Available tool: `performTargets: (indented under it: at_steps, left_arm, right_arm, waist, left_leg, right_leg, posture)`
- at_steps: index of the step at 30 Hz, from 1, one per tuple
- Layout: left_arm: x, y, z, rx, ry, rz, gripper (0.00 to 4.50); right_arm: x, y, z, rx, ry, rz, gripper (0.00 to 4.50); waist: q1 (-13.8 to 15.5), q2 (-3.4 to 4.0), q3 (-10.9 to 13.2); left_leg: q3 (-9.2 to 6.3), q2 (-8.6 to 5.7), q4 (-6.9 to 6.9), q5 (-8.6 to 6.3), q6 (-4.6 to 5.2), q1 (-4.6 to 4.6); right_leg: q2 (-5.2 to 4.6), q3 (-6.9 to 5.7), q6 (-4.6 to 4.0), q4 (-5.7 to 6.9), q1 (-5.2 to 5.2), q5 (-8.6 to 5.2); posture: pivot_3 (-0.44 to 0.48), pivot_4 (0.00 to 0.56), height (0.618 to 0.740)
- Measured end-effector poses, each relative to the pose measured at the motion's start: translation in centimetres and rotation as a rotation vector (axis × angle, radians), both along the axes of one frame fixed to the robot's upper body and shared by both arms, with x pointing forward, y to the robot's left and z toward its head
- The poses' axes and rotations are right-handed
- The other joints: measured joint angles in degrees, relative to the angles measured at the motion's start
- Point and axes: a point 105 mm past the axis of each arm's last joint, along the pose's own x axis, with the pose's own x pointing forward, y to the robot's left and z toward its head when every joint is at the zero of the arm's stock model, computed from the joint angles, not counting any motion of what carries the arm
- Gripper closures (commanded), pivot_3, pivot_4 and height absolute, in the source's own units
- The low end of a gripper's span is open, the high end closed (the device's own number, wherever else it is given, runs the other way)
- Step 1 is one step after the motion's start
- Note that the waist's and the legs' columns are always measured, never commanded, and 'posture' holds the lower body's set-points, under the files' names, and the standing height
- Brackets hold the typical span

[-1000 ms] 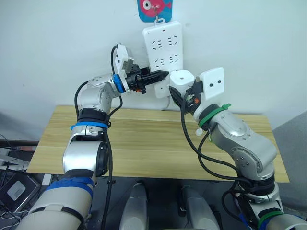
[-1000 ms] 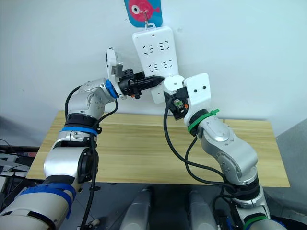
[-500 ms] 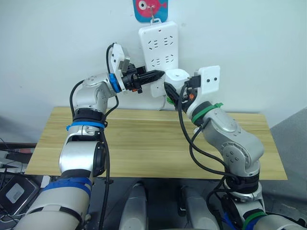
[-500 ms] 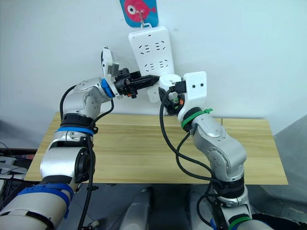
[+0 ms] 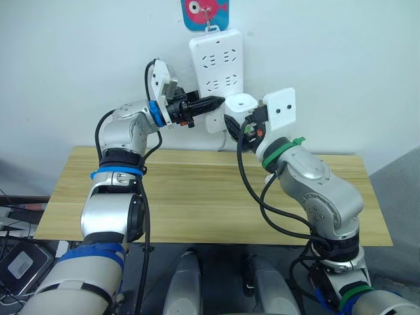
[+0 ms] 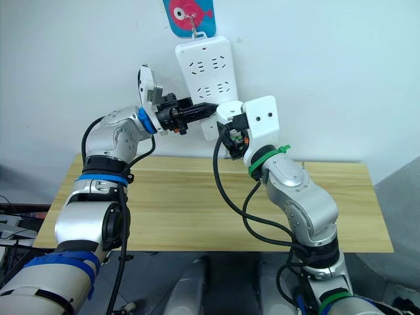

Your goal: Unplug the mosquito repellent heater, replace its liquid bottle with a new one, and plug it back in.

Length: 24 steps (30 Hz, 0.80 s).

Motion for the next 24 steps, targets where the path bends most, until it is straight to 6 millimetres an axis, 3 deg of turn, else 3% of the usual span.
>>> performTargets:
  at_steps: [4,5,11,20,24]
  left_arm:
    - [-0.3,-0.9,0.1,-0.024,0.001,-0.041,3.17]
    - [-0.4,-1.1,0.1,-0.029,0.001,-0.053,3.17]
    - [-0.4,-1.1,0.1,-0.014,-0.023,-0.051,3.17]
    - [0.1,-0.8,-0.1,0.001,-0.04,-0.021,3.17]
    - [0.6,-0.1,-0.2,0.018,-0.055,0.021,3.17]
  right_arm:
    - [0.5,-0.4,-0.4,0.015,0.027,-0.019,0.08]
    - [0.7,-0.4,-0.5,0.015,0.034,-0.023,0.03]
    - [-0.4,-1.6,-1.0,0.01,0.042,-0.033,0.03]
    - [-4.2,-3.2,-1.1,0.014,0.056,0.053,0.03]
    - [-4.9,-3.4,-1.8,0.018,0.087,0.119,0.87]
  waist:
    - [0.3,0.01,-0.1]
    - [0.5,0.01,-0.1]
    - [0.6,-0.01,-0.1]
    - [0.4,-0.05,-0.3]
    - [0.2,-0.11,-0.6]
  left_leg:
    - [-0.03,-0.02,-0.02,0.01,0.0,-0.03]
    - [-0.08,-0.04,-0.02,0.01,-0.01,-0.09]
    - [-0.04,-0.27,-0.51,0.02,-0.03,-0.11]
    - [-0.08,-0.23,-0.6,0.16,-0.2,-0.01]
    - [0.04,-0.18,-0.59,0.25,-0.09,0.04]
  right_leg:
    - [-0.01,-0.04,-0.01,-0.03,0.01,0.0]
    - [-0.01,-0.07,-0.01,-0.08,0.01,0.0]
    - [-0.29,-0.08,0.05,-0.24,-0.06,-0.03]
    - [-0.26,-0.15,0.04,-0.18,-0.04,-0.03]
    - [-0.26,-0.15,0.04,-0.19,-0.01,-0.03]
  posture:
    - [0.177,0.233,0.74]
    - [0.177,0.233,0.74]
    - [0.165,0.23,0.74]
    - [0.15,0.223,0.74]
    - [0.177,0.221,0.74]
